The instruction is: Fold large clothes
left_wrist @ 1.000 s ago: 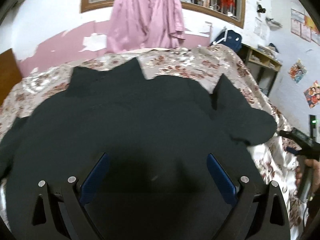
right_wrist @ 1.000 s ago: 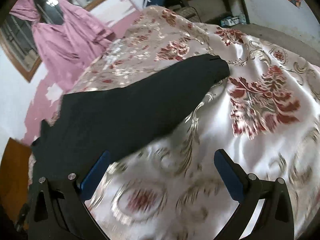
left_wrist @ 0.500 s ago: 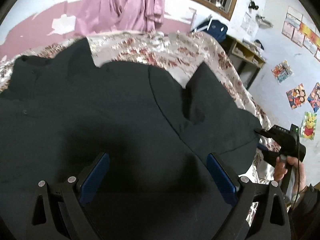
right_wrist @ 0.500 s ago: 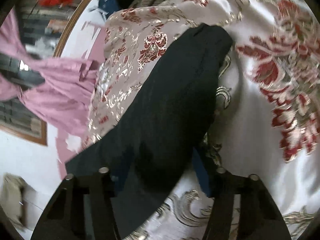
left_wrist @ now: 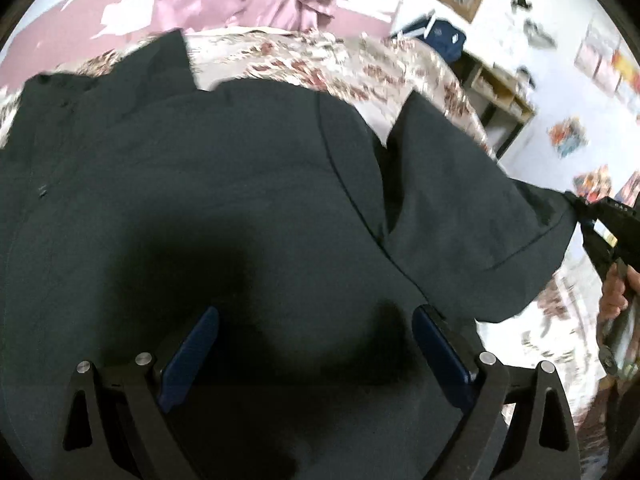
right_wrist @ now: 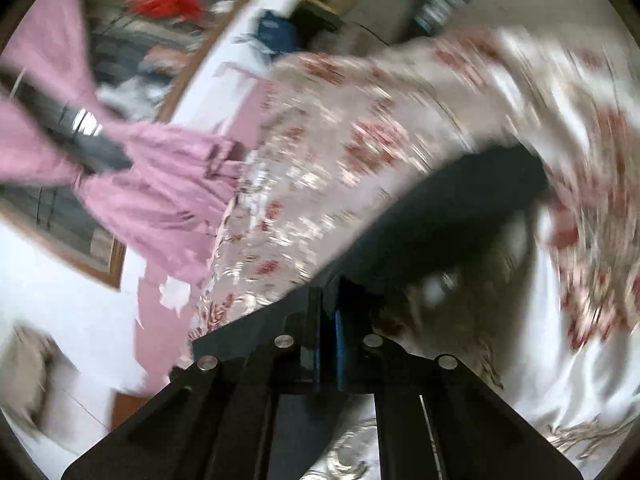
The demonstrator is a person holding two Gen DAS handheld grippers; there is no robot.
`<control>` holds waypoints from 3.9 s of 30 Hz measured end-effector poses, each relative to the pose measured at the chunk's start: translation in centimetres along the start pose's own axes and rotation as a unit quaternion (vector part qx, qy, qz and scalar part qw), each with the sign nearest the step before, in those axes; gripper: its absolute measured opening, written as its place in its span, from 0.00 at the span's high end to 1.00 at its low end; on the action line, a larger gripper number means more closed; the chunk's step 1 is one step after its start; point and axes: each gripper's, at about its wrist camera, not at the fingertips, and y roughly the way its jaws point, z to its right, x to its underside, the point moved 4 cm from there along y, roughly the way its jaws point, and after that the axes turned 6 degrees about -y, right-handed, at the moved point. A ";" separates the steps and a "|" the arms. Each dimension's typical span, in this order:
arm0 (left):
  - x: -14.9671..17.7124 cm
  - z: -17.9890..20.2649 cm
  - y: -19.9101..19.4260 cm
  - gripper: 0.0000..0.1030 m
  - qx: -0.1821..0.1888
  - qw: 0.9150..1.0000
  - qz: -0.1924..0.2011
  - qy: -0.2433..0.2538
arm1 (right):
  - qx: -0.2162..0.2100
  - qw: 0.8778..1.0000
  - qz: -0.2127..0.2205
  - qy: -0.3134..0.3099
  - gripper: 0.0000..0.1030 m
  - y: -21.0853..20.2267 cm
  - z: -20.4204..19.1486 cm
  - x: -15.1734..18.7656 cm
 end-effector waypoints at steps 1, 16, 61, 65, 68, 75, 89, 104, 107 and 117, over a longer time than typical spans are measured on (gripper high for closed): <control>-0.1 -0.9 -1.1 0.06 -0.002 1.000 0.006 -0.005 | 0.004 0.999 0.013 -0.036 0.95 -0.6 -2.2 -0.8; 1.7 -19.1 -17.6 0.06 -0.063 0.986 0.105 -0.112 | -0.074 0.853 0.049 -0.514 0.95 -6.8 -38.9 10.3; 5.4 -27.9 -16.2 0.94 -0.161 0.957 0.122 -0.210 | -0.035 0.811 -0.167 -0.560 0.34 -2.2 -26.9 28.4; 6.2 -28.4 -15.4 0.90 -0.163 0.957 0.119 -0.207 | 0.001 0.805 -0.201 -0.558 0.34 2.1 -27.7 31.4; 6.7 -28.9 -15.8 0.89 -0.146 0.960 0.123 -0.204 | 0.036 0.795 -0.212 -0.568 0.33 4.2 -27.5 33.3; 8.6 -29.6 -17.8 0.46 -0.095 0.956 0.150 -0.235 | 0.031 0.800 -0.184 -0.570 0.27 3.7 -26.4 34.2; 16.9 -40.6 -26.5 0.14 -0.036 0.861 0.213 -0.460 | 0.059 0.806 -0.140 -0.572 0.13 2.0 -26.4 33.2; 20.7 -53.4 -29.9 0.11 -0.009 0.722 0.259 -0.642 | -0.038 0.781 -0.121 -0.612 0.13 0.1 -32.7 38.1; 20.7 -54.2 -29.4 0.14 -0.020 0.712 0.254 -0.655 | -0.033 0.774 -0.134 -0.618 0.13 0.6 -31.5 39.6; 13.9 -51.3 -34.5 0.86 -0.131 0.784 0.302 -0.527 | -0.027 0.785 -0.152 -0.599 0.03 1.5 -29.8 39.9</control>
